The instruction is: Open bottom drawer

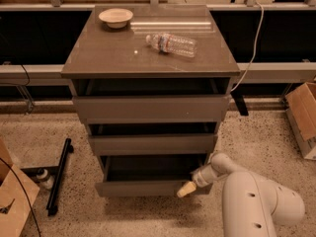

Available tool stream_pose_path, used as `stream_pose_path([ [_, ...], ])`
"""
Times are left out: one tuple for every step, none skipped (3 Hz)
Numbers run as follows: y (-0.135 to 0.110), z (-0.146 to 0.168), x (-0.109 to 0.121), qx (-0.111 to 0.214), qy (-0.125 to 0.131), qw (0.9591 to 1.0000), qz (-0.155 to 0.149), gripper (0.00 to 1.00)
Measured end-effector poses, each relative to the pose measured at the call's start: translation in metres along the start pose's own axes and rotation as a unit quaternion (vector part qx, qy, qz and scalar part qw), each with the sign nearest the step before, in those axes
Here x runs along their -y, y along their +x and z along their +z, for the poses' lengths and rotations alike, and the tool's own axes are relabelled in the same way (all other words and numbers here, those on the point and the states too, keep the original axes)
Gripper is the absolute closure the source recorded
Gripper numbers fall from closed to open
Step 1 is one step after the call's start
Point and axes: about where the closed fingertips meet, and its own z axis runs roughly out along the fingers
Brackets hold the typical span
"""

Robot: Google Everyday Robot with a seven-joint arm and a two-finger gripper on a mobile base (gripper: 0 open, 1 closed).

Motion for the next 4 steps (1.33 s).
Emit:
stream_pose_path([
  [0.000, 0.000, 0.000, 0.000, 0.000, 1.0000, 0.000, 0.41],
  [0.031, -0.002, -0.020, -0.031, -0.011, 0.9989, 0.032, 0.70],
  [0.030, -0.002, -0.020, -0.031, -0.011, 0.9989, 0.032, 0.60],
  [0.030, 0.000, -0.021, -0.037, -0.013, 0.9988, 0.030, 0.29],
])
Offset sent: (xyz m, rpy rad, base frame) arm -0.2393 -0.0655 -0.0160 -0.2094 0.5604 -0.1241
